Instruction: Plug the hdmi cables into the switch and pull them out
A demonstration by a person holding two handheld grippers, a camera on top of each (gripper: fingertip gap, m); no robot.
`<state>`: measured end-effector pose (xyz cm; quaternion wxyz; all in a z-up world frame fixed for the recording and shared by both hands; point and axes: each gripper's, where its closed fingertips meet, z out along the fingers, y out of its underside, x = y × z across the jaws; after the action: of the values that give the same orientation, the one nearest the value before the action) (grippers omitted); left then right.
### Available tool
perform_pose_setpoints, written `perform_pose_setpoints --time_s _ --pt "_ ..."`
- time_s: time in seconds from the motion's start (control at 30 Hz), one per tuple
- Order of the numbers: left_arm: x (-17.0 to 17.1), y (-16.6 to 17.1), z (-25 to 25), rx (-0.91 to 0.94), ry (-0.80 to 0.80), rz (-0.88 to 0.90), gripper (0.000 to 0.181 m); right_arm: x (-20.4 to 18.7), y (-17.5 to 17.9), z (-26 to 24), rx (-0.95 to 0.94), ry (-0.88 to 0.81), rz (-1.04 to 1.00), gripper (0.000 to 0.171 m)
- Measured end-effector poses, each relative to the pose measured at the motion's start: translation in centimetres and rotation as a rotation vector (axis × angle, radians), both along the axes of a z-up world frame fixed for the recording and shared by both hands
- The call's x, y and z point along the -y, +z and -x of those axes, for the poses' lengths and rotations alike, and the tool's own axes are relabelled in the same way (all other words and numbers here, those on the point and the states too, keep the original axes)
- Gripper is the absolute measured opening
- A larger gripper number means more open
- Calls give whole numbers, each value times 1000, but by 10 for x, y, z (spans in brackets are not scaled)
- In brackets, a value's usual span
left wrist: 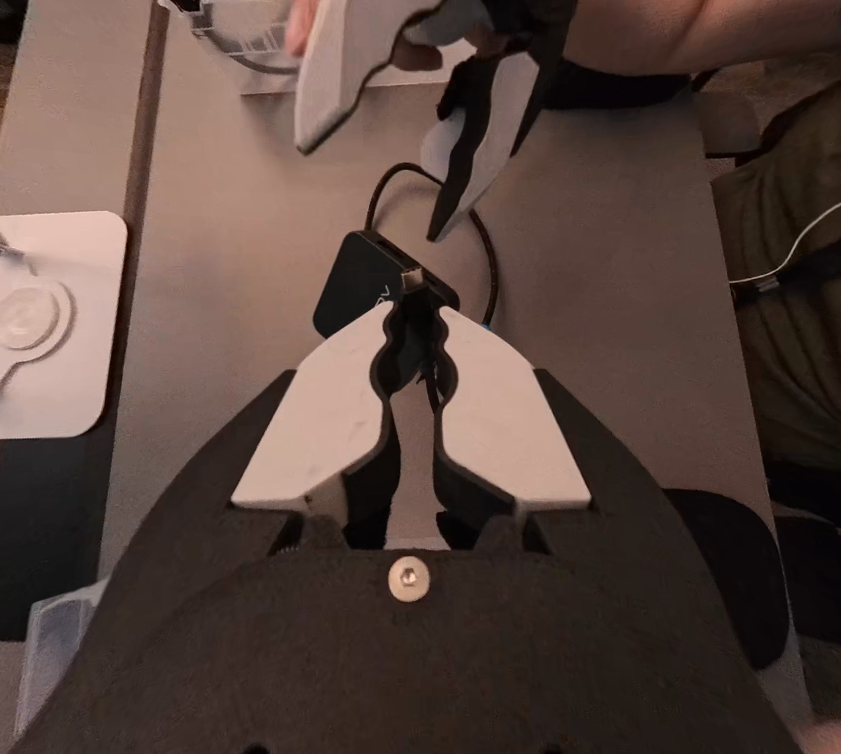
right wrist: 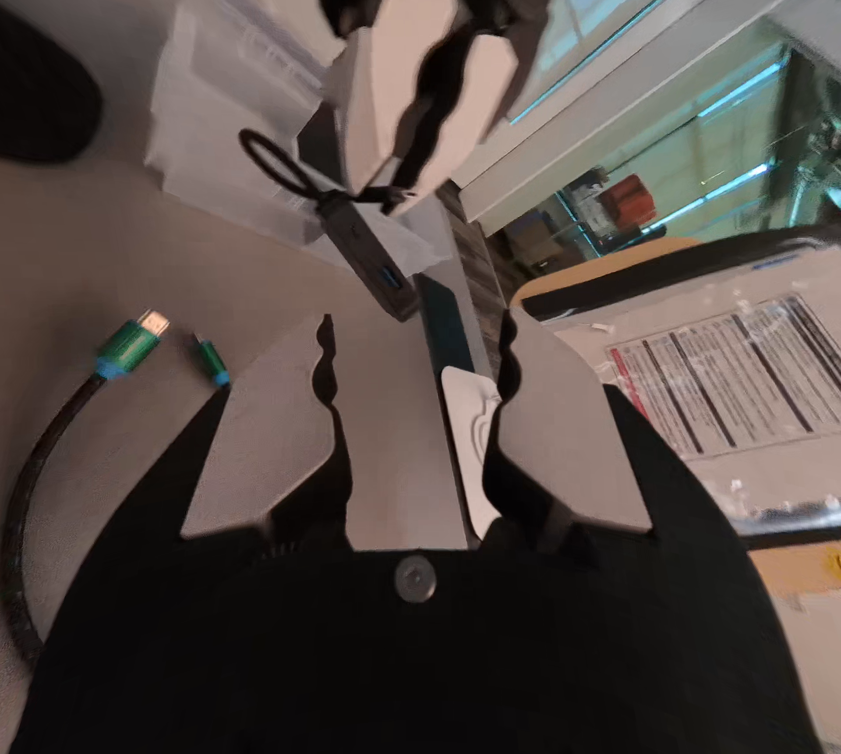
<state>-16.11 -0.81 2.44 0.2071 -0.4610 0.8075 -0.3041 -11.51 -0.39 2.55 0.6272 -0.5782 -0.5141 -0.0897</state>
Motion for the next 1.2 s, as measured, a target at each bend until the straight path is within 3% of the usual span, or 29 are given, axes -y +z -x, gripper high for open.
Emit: perform_pose_setpoints --time_s 0.2,0.23,0.27,0.3,0.37,0.43,0.53,0.67,0.77,0.93,1.03,1.2 --pt "24 -17 -9 -82 -75 52 13 -2 -34 17 124 26 65 60" --pt "33 -15 -8 -85 -118 67 13 -2 -38 17 134 26 89 53" --pt "40 -13 -6 -89 -152 86 13 3 -43 20 130 63 134 30" --pt "46 -9 -6 -84 -165 113 13 11 -46 25 100 130 187 20" --pt "43 10 -14 -5 -123 155 18 23 -43 32 -25 219 320 15" --pt "25 45 -22 162 -26 177 57 24 -32 33 -236 250 492 15" --pt "-4 96 -12 397 104 195 79 20 -17 30 -629 312 840 14" --pt "-21 93 10 444 217 -72 83 0 4 15 -1278 407 1271 14" --pt "-23 58 15 357 257 -373 75 1 13 5 -1514 628 1508 14" --pt "-15 31 3 341 244 -750 67 10 7 9 -1556 764 1788 14" --pt "-1 41 -10 415 170 -944 63 14 4 14 -1530 758 1837 14" --pt "5 32 -23 331 82 -1111 56 19 5 19 -1518 782 1880 14"
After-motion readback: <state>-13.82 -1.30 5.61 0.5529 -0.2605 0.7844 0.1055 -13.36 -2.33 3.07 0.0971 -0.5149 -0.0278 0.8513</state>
